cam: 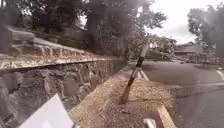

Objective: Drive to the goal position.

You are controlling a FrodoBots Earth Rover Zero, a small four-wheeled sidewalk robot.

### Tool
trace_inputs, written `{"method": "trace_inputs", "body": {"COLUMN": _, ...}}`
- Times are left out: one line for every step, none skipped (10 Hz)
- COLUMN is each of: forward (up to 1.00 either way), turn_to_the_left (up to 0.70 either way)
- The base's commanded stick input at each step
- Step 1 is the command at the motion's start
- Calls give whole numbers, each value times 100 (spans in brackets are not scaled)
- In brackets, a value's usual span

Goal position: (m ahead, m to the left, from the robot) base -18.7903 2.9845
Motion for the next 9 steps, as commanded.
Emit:
{"method": "trace_inputs", "body": {"forward": 0, "turn_to_the_left": 0}}
{"method": "trace_inputs", "body": {"forward": 0, "turn_to_the_left": 0}}
{"method": "trace_inputs", "body": {"forward": 0, "turn_to_the_left": 0}}
{"method": "trace_inputs", "body": {"forward": 0, "turn_to_the_left": 0}}
{"method": "trace_inputs", "body": {"forward": 0, "turn_to_the_left": -6}}
{"method": "trace_inputs", "body": {"forward": 0, "turn_to_the_left": -22}}
{"method": "trace_inputs", "body": {"forward": 0, "turn_to_the_left": -38}}
{"method": "trace_inputs", "body": {"forward": 0, "turn_to_the_left": -50}}
{"method": "trace_inputs", "body": {"forward": 0, "turn_to_the_left": -50}}
